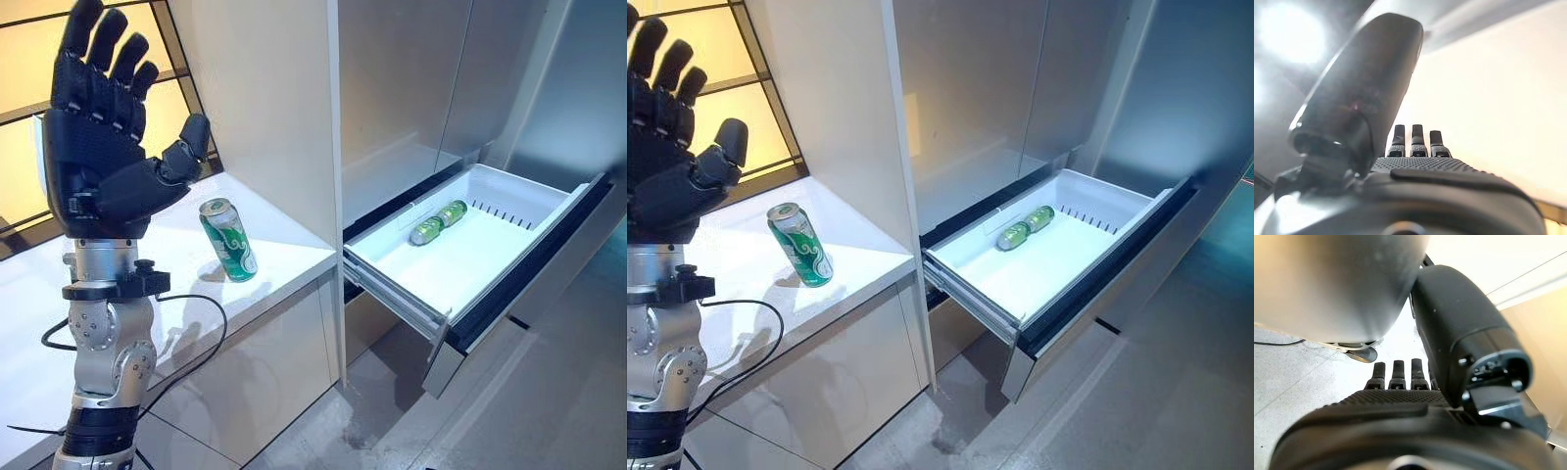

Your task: Put drinks into fridge and close the fridge

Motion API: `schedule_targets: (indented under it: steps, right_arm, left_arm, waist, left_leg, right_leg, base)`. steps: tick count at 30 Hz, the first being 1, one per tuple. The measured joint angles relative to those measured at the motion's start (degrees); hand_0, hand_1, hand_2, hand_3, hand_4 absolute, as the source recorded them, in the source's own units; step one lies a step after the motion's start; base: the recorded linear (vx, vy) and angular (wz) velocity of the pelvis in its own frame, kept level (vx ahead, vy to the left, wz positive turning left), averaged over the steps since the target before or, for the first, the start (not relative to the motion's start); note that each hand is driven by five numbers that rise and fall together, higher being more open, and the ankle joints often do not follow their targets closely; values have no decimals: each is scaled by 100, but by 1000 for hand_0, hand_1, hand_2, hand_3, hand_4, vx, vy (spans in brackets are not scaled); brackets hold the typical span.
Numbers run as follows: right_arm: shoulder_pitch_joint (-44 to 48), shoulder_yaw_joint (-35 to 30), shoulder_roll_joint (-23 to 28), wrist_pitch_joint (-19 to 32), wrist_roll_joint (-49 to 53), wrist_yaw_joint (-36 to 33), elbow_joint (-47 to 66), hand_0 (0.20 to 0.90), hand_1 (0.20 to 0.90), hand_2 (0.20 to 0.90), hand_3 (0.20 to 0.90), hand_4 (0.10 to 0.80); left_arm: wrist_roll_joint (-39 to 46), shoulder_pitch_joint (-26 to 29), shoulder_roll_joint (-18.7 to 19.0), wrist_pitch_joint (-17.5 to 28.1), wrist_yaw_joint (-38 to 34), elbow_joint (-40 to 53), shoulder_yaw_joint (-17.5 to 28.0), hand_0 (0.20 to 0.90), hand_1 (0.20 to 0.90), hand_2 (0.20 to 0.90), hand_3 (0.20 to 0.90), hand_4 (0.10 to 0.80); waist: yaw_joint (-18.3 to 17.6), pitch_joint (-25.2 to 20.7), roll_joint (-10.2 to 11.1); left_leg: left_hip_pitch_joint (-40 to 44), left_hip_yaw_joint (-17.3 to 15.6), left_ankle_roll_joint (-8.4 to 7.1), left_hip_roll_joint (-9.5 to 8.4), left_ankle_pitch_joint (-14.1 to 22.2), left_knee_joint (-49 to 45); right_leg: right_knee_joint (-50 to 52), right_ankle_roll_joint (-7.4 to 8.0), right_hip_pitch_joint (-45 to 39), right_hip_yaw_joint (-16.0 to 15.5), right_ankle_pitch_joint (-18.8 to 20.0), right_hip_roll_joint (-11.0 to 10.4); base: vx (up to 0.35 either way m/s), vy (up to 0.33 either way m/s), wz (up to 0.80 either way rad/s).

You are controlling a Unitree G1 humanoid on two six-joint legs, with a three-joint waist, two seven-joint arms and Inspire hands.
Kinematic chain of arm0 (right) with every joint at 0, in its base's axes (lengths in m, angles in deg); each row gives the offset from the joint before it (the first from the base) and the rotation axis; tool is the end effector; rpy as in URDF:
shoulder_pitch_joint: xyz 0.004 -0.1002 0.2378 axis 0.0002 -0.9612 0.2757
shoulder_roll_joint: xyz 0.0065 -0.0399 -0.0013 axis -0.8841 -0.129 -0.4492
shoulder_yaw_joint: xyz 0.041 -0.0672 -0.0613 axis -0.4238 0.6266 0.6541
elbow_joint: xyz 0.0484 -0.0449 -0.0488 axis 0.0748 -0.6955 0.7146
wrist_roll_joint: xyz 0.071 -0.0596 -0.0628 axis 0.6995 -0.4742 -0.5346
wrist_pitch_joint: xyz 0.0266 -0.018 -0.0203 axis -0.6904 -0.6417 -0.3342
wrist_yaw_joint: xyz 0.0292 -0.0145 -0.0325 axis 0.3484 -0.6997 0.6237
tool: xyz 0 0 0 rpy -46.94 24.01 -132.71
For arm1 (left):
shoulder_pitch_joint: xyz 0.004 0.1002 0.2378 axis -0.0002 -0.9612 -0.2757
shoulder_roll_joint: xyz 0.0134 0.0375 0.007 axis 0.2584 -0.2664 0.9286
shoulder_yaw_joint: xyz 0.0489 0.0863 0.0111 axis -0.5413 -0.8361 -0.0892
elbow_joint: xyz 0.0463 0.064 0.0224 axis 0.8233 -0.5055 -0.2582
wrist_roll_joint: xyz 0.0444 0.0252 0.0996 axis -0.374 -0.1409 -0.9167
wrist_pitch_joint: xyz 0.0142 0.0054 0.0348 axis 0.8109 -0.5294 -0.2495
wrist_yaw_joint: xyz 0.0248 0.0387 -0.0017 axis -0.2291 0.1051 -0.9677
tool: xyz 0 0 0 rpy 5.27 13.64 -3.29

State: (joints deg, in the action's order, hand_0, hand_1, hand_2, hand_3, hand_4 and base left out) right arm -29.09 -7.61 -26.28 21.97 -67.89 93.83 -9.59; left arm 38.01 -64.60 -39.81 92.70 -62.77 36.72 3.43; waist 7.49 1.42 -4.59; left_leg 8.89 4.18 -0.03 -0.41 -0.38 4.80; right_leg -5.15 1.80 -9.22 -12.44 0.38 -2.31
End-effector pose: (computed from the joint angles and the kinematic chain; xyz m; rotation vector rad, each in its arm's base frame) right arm 0.0410 -0.2372 -0.1262 -0.0402 1.2782 -0.0416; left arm 0.2226 0.2456 0.1845 -0.1406 -0.7890 -0.0090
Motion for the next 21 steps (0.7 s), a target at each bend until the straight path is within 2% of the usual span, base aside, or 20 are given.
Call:
schedule_targets:
  steps: [9,17,21]
  right_arm:
    - [38,-45,7,-147,-1,3,26,900,900,900,900,800]
    - [53,-62,21,-256,-4,3,66,900,900,900,900,800]
    - [58,-65,28,-269,-20,3,75,900,900,900,900,800]
  left_arm:
    - [872,-180,6,-1119,439,-931,33,900,900,900,900,800]
    - [1086,-192,75,-1628,957,-1356,40,900,900,900,900,800]
    - [1165,-190,296,-1819,1203,-1448,62,900,900,900,900,800]
  waist:
    - [-13,4,-21]
    - [-10,88,-25]
    - [-43,96,-32]
  left_leg:
    - [1,12,-5,2,-4,2]
    - [7,12,-5,3,-7,3]
    - [9,12,-5,2,-7,3]
  right_leg:
    - [0,-5,-3,-9,0,0]
    - [-1,-7,-11,-10,1,-2]
    - [-1,-5,-15,-10,0,-2]
  base:
    - [0,0,0]
    - [0,0,0]
    - [0,0,0]
